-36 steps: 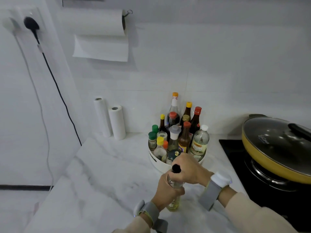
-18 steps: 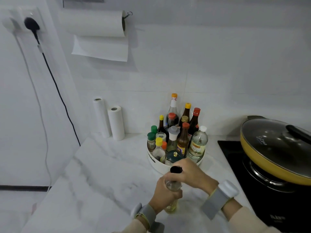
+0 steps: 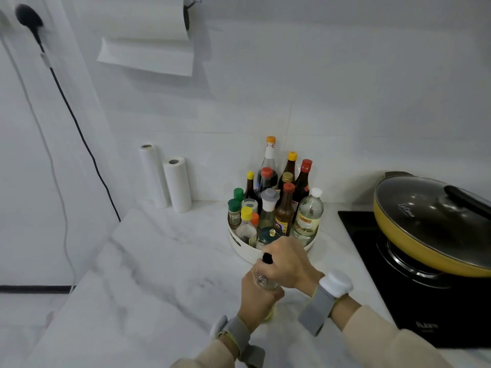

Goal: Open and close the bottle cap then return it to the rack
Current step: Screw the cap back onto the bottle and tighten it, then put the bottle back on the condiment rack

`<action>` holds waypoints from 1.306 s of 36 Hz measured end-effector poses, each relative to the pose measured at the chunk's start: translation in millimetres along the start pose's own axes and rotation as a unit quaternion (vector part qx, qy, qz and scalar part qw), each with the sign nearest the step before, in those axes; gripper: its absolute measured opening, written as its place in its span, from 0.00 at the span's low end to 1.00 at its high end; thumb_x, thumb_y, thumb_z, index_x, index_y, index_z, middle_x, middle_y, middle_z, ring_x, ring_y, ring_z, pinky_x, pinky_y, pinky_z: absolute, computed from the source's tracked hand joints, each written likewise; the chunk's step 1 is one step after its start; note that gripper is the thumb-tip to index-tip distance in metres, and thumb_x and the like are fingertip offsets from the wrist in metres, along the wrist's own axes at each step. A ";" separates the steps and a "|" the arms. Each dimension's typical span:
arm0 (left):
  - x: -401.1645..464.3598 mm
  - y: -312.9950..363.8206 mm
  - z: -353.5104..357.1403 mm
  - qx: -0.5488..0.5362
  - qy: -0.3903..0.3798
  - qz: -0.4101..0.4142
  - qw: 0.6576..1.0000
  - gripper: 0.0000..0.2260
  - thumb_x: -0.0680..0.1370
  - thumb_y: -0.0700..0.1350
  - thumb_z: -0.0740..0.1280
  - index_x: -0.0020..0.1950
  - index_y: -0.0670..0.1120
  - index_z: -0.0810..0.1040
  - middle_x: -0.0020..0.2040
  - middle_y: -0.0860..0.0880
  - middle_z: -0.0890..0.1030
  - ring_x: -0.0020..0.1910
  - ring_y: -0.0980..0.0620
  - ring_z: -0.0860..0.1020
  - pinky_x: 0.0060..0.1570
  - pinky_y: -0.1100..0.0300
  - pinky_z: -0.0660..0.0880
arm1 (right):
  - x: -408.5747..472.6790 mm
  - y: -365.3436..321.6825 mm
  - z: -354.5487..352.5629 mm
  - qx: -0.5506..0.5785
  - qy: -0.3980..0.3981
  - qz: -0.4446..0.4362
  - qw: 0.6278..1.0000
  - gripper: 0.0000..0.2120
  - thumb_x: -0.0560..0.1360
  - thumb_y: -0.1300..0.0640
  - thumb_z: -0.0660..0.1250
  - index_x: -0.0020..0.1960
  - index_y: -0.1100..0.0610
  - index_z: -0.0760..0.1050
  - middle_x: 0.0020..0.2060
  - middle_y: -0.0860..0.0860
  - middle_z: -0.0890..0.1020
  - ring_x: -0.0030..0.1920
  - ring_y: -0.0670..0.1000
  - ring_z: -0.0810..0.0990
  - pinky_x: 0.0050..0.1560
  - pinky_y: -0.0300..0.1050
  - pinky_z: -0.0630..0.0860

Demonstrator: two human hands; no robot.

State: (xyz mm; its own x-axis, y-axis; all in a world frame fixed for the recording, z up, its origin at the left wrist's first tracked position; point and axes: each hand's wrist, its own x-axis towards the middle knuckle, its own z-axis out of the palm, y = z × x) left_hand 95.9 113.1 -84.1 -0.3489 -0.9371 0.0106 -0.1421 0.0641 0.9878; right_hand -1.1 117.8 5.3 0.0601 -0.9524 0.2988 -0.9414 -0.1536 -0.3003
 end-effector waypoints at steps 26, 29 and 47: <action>-15.2 1.3 -9.8 0.109 -0.077 0.051 0.990 0.21 0.67 0.42 0.77 0.52 0.61 0.75 0.51 0.56 0.83 0.50 0.65 0.79 0.48 0.62 0.81 | -41.9 7.4 -31.8 0.183 0.066 0.162 0.967 0.12 0.67 0.51 0.75 0.45 0.56 0.79 0.42 0.51 0.79 0.41 0.48 0.76 0.38 0.35 0.71; 1.5 21.1 3.7 0.107 -0.053 0.082 0.989 0.22 0.66 0.39 0.78 0.50 0.62 0.76 0.46 0.57 0.84 0.46 0.64 0.81 0.46 0.62 0.82 | -33.2 19.5 -59.1 0.194 0.111 0.140 0.964 0.09 0.66 0.53 0.76 0.41 0.56 0.79 0.37 0.50 0.78 0.36 0.44 0.74 0.34 0.32 0.69; 136.6 78.3 53.4 0.246 -0.073 0.120 0.959 0.17 0.67 0.43 0.78 0.46 0.49 0.71 0.38 0.54 0.77 0.41 0.50 0.77 0.41 0.64 0.75 | 62.1 113.1 -85.6 0.148 0.166 0.114 0.968 0.11 0.65 0.55 0.77 0.42 0.60 0.80 0.37 0.52 0.80 0.36 0.47 0.77 0.35 0.35 0.72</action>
State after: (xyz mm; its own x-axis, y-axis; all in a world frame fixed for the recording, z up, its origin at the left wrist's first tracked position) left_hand -12.4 8.4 -13.6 -0.5473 -0.8192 0.1715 -0.4484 0.4600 0.7664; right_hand -132.3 63.7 67.5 -0.2946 -0.8407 0.4545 -0.7781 -0.0651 -0.6247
